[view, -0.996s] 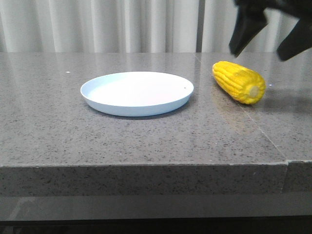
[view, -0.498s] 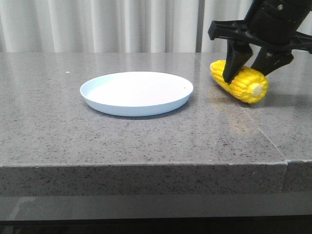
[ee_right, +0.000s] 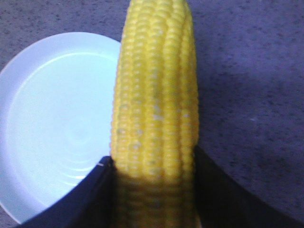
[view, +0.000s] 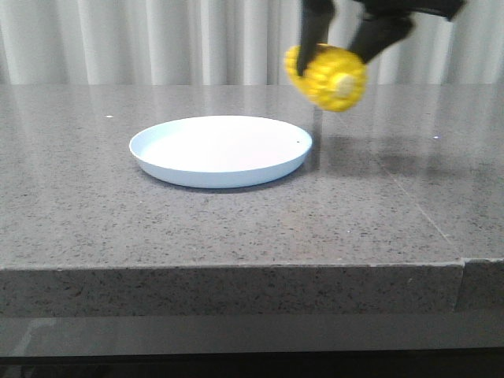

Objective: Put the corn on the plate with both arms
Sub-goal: 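Carry the corn with the right gripper over the plate and release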

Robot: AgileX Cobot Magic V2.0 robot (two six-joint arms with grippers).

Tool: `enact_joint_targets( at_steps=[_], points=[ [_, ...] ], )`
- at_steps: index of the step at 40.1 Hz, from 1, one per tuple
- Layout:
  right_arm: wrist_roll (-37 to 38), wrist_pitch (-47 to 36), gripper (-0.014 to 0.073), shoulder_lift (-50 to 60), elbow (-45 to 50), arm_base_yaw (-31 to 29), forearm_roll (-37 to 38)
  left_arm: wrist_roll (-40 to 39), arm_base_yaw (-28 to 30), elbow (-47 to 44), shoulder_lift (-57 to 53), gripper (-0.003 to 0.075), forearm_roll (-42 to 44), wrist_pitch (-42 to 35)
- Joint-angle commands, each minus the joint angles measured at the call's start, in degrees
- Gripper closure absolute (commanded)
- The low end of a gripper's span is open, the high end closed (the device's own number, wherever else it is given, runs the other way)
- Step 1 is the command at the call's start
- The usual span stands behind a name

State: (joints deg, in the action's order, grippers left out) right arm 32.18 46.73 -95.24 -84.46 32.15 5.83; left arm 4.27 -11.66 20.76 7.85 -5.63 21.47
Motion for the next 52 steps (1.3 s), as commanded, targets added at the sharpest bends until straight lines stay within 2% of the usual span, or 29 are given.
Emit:
enact_joint_targets(
  at_steps=[1,7,14,16,18,20,25,27,34,37,39,46,52],
  points=[
    [5.6,-0.7,0.0462,-1.1,-5.8,3.6,3.5,0.0,-0.1,1.5,0.7,0.0741,-0.1,-4.7],
    [10.5,-0.8,0.0449,-6.2,-10.3,6.3,3.5,0.0,-0.1,1.5,0.7,0.0741,-0.1,-4.7],
    [11.2,0.2,0.0446,-10.2,-11.6,6.4,3.5,0.0,-0.1,1.5,0.7,0.0741,-0.1,-4.7],
    [11.2,0.5,0.0421,-10.8,-11.6,6.4,3.2,0.0,-0.1,1.5,0.7,0.0741,-0.1,-4.7],
    [11.2,0.7,0.037,-11.2,-11.6,6.4,2.7,0.0,-0.1,1.5,0.7,0.0741,-0.1,-4.7],
    [11.2,0.7,0.0277,-11.3,-11.6,6.4,1.7,0.0,-0.1,1.5,0.7,0.0741,-0.1,-4.7],
    [11.2,0.5,-0.0027,-11.3,-12.0,6.4,1.2,0.0,-0.1,1.5,0.7,0.0741,-0.1,-4.7],
    [11.2,0.6,-0.0074,-11.0,-12.1,6.4,1.3,0.0,-0.1,1.5,0.7,0.0741,-0.1,-4.7],
    [10.4,2.0,-0.0046,-6.9,-12.1,6.3,1.4,0.0,-0.1,1.5,0.7,0.0741,-0.1,-4.7],
    [8.0,2.7,0.0004,-4.3,-12.1,5.6,0.8,0.0,-0.1,1.5,0.7,0.0741,-0.1,-4.7],
    [6.0,3.7,0.0075,-2.5,-12.1,4.7,-0.4,0.0,-0.1,1.5,0.7,0.0741,-0.1,-4.7],
    [2.4,5.7,0.043,3.0,-11.9,-1.1,-2.3,0.0,-0.1,1.5,0.7,0.0741,-0.1,-4.7],
    [-1.6,10.1,0.0598,5.7,-11.8,-7.7,-2.3,0.0,-0.1,1.5,0.7,0.0741,-0.1,-4.7]
  ],
)
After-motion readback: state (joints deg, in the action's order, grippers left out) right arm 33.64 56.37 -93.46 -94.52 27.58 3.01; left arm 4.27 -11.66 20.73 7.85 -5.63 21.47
